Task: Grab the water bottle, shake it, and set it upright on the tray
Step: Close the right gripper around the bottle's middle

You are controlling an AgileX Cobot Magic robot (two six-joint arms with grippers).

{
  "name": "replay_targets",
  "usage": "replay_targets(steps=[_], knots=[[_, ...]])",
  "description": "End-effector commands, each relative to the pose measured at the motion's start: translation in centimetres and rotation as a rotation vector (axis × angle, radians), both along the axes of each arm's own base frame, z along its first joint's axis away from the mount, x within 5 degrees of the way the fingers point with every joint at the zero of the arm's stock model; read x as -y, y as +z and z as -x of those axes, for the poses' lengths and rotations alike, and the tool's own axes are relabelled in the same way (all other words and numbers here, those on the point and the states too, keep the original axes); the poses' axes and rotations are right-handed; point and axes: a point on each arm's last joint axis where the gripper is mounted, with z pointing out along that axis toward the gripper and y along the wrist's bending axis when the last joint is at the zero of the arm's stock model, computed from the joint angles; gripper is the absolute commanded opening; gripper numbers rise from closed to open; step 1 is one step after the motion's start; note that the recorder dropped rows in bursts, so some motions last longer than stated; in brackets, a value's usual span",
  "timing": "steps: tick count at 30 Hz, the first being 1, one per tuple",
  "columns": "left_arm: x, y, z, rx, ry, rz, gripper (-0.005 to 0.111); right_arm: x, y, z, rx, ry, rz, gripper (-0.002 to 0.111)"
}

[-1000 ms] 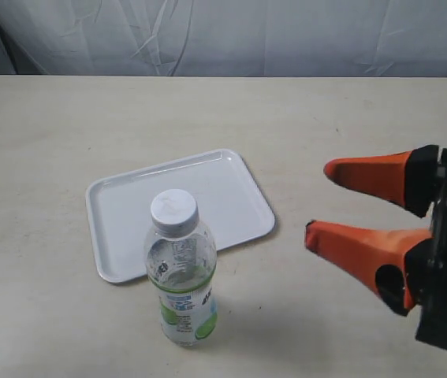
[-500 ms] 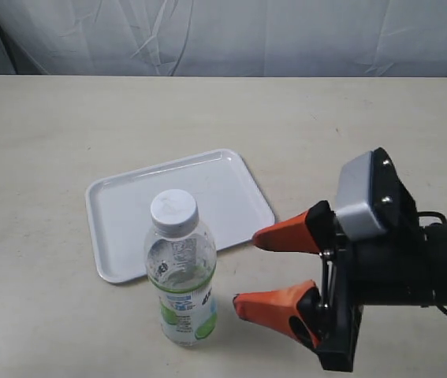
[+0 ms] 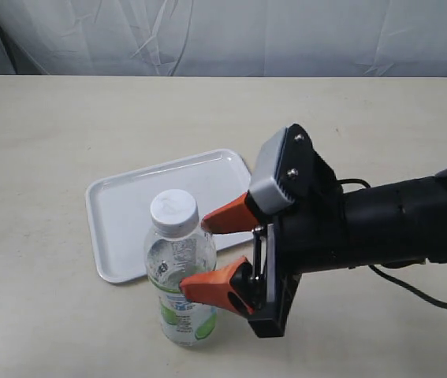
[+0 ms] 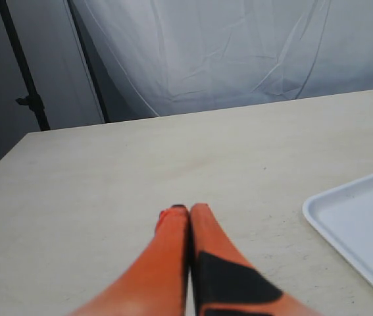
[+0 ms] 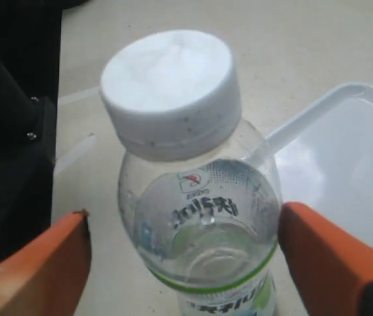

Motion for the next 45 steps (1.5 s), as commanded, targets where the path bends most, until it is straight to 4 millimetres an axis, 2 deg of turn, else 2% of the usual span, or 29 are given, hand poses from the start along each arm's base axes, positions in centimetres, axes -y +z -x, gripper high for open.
replay_targets(steps=[1,6,13,15,25,31,33,40,45], knots=[[0.0,0.0,0.0,0.011,0.0,0.0,0.0,-1.5,-0.7,0.3,0.0,0.031,0.033,0.076],[0.0,0.0,0.0,0.011,0.0,0.0,0.0,-3.0,-1.6,0.6,-0.006,0.066,0.07,0.076],[0.0,0.0,0.0,0.011,0.0,0.0,0.0,-5.3,-2.4,-1.0,-0.023,0.09,0.067,0.076],[0.0,0.0,0.0,0.011,0.0,0.0,0.0,-5.8,-3.3,-1.3,-0.044,0.097,0.079,0.076],[0.0,0.0,0.0,0.011,0.0,0.0,0.0,-6.3,-5.6,-1.1,-0.137,0.142,0.095,0.076],[0.0,0.0,0.0,0.011,0.0,0.0,0.0,-6.3,-5.8,-1.1,-0.143,0.143,0.098,0.074],[0.0,0.0,0.0,0.011,0.0,0.0,0.0,-6.3,-5.8,-1.1,-0.139,0.138,0.104,0.064],[0.0,0.0,0.0,0.011,0.0,0.0,0.0,-6.3,-5.8,-1.1,-0.142,0.142,0.1,-0.001],[0.0,0.0,0.0,0.011,0.0,0.0,0.0,-6.2,-5.0,-1.1,-0.123,0.143,0.081,0.0]])
